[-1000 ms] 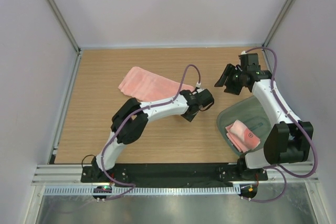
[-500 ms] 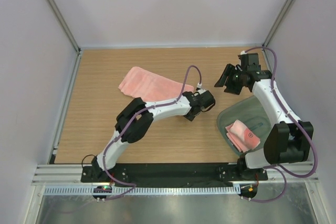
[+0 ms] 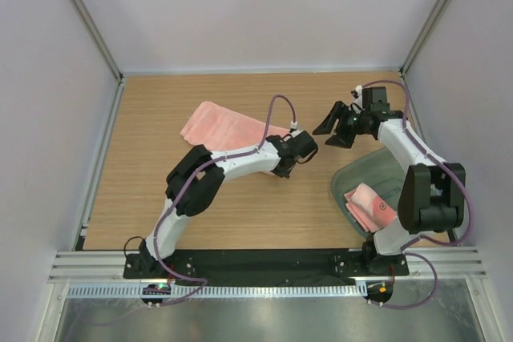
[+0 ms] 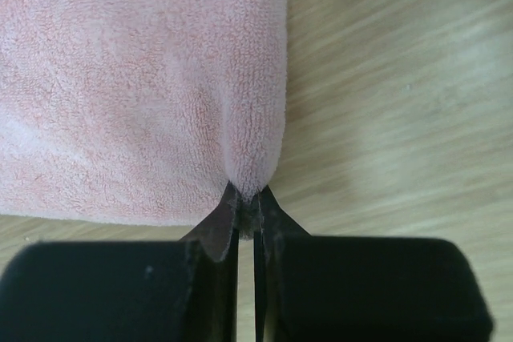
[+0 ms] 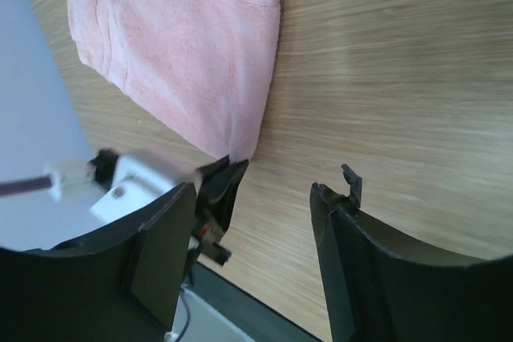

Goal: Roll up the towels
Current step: Roll the towel

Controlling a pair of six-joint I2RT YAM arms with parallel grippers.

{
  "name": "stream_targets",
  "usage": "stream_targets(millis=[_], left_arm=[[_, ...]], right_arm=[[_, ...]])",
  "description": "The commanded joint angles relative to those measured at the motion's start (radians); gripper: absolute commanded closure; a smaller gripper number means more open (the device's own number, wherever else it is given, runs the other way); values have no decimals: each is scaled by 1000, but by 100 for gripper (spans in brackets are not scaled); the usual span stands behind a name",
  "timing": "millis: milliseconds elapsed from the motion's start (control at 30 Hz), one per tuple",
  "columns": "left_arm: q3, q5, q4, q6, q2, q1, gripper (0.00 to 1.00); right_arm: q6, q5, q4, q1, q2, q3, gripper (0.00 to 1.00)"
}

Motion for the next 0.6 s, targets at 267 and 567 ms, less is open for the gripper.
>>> stream_targets(millis=[267, 567], left_arm=[[-124, 180, 112, -76, -267, 1, 100], [-163, 206, 123, -96, -302, 1, 100]], right_arm=[[211, -253, 301, 81, 206, -84, 28], [261, -189, 376, 181, 309, -58, 27]])
